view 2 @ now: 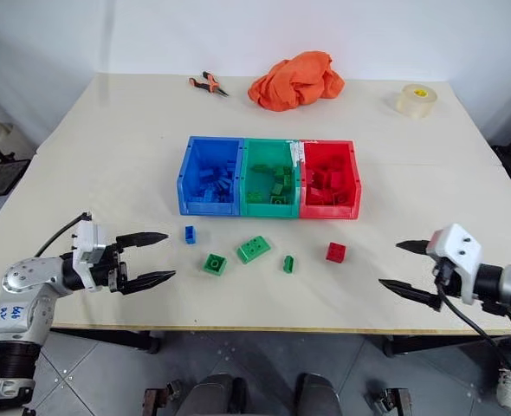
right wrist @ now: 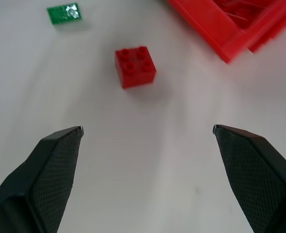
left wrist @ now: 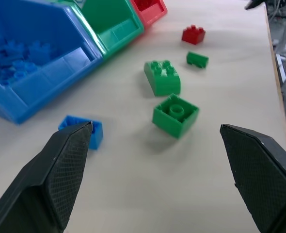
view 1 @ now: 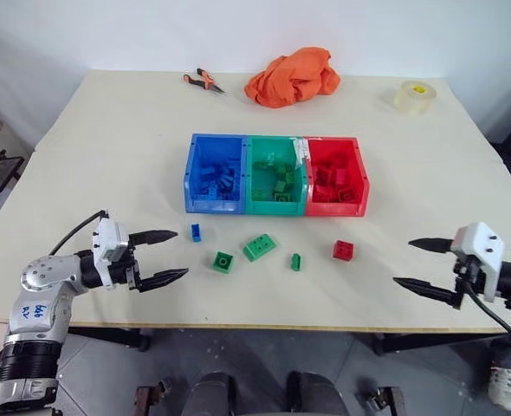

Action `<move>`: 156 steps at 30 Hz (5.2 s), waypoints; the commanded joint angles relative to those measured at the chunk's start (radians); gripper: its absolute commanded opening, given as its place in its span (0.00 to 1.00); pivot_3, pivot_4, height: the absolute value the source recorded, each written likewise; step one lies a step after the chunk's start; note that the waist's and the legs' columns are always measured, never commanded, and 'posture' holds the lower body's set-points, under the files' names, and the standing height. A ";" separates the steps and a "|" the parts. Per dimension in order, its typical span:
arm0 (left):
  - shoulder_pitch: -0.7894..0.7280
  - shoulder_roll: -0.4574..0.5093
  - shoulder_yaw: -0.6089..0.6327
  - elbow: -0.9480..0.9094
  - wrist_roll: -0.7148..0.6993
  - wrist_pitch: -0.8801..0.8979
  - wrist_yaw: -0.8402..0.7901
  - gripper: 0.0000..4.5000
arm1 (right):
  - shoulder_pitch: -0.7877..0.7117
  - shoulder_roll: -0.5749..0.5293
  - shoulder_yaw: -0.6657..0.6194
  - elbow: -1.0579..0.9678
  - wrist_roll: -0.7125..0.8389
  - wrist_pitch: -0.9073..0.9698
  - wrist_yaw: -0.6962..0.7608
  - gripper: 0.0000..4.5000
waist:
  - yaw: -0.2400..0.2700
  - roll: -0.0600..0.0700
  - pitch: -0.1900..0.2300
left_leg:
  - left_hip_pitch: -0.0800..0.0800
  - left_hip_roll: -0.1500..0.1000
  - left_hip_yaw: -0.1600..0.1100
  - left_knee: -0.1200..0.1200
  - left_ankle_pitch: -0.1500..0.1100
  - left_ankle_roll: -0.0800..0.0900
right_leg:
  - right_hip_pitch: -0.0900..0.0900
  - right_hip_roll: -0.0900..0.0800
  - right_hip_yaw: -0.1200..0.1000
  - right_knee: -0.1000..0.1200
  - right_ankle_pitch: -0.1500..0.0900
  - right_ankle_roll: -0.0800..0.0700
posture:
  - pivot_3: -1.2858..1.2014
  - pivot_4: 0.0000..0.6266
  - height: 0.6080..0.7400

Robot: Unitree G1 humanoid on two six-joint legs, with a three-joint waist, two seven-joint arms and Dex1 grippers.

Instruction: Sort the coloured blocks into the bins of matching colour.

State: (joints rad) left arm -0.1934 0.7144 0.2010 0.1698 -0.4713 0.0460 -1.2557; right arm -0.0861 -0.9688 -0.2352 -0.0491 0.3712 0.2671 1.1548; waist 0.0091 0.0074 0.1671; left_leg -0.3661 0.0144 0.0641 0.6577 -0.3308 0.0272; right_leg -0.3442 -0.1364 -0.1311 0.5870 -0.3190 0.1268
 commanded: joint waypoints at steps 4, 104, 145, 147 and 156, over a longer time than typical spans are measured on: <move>0.086 0.025 0.074 -0.058 -0.052 -0.023 -0.044 1.00 | -0.250 0.085 0.205 0.185 -0.113 -0.036 0.011 1.00 | -0.014 0.000 0.000 | 0.000 0.000 -0.001 0.001 0.000 0.000 | 0.001 -0.003 0.000 0.000 0.000 0.000 | 0.52 0.24 1.00; 0.071 -0.066 0.127 0.070 -0.123 -0.178 -0.181 1.00 | -0.453 0.410 0.470 0.323 -0.234 -0.226 0.042 0.78 | -0.021 -0.001 0.000 | -0.001 -0.001 -0.004 0.006 -0.002 0.001 | 0.000 0.003 -0.002 0.008 0.000 0.000 | 0.52 0.24 1.00; 0.021 -0.057 0.165 0.171 -0.107 -0.240 -0.111 1.00 | -0.285 0.154 0.111 0.059 -0.003 -0.051 0.080 0.99 | -0.012 -0.001 0.000 | -0.003 -0.002 -0.005 0.006 -0.004 0.003 | 0.000 0.003 -0.003 0.007 0.000 0.000 | 0.52 0.24 1.00; 0.018 -0.052 0.171 0.181 -0.107 -0.240 -0.116 1.00 | -0.218 0.108 0.072 0.037 0.002 -0.045 0.078 0.99 | -0.013 -0.001 0.000 | -0.001 -0.001 -0.003 0.006 -0.004 0.002 | 0.001 0.003 -0.003 0.004 0.000 0.000 | 0.52 0.24 1.00; -0.006 -0.050 0.164 0.203 -0.097 -0.245 -0.117 1.00 | -0.127 0.074 0.079 -0.055 -0.009 0.025 0.022 0.99 | -0.017 -0.001 0.000 | 0.001 0.002 0.001 0.005 -0.004 0.001 | 0.000 0.003 -0.002 0.004 0.000 0.000 | 0.52 0.24 1.00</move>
State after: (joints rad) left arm -0.1920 0.6509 0.3541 0.3749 -0.5703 -0.1866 -1.3725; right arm -0.1918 -0.9036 -0.1576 -0.0583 0.3444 0.2776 1.1918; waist -0.0074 0.0066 0.1675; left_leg -0.3654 0.0162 0.0653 0.6628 -0.3351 0.0280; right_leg -0.3441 -0.1341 -0.1329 0.5911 -0.3189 0.1265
